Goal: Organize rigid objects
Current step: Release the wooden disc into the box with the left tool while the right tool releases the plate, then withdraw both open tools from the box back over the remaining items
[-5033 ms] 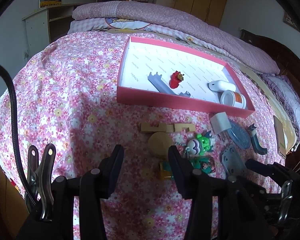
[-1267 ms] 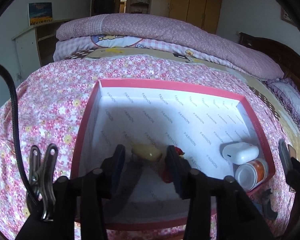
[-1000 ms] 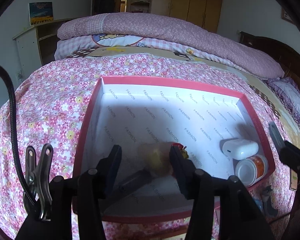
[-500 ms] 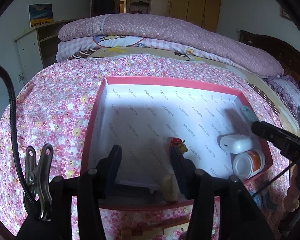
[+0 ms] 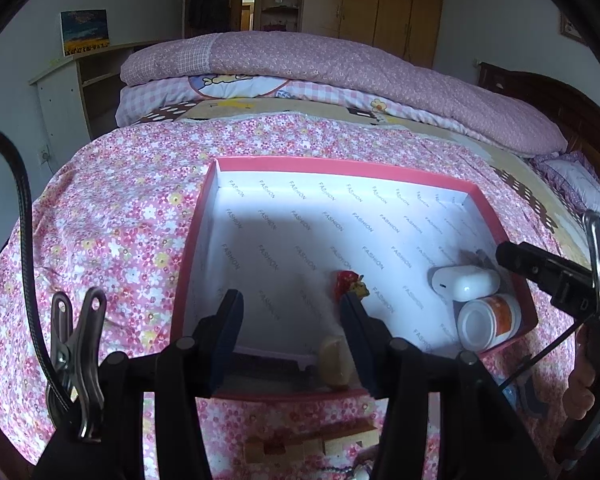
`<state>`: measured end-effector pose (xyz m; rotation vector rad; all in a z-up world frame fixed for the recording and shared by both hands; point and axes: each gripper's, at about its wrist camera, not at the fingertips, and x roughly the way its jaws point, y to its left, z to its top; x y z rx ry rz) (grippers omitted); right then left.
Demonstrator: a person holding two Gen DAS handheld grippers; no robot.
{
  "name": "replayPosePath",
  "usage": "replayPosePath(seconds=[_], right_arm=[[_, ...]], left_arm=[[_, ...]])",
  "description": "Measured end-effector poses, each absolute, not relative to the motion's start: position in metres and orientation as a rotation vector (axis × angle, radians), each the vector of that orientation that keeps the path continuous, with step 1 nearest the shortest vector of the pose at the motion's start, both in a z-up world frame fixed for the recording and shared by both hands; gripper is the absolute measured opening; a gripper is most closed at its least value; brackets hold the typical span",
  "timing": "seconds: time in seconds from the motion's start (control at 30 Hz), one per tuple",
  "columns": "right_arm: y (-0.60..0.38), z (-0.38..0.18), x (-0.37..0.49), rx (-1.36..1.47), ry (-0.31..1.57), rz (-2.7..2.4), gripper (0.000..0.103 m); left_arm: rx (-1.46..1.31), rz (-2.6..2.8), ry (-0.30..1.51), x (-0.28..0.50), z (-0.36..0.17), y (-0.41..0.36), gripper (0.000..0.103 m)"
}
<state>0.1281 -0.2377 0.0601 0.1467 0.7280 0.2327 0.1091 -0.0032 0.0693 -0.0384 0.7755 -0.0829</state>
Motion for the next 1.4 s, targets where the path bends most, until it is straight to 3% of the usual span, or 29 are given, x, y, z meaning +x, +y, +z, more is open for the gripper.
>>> replayPosePath(seconds=[0.8,1.4], right_arm=[[-0.235,0.074,0.056,0.141,0.694,0.314,0.058],[-0.256,0.034,0.014,0.178,0.781,0.299,0.058]], left_arm=[[-0.1,-0.098,0.792,0.045,0.071,0.013,0.053],[-0.19,-0.105,0.83,0.005,0.052,0.016,0.053]])
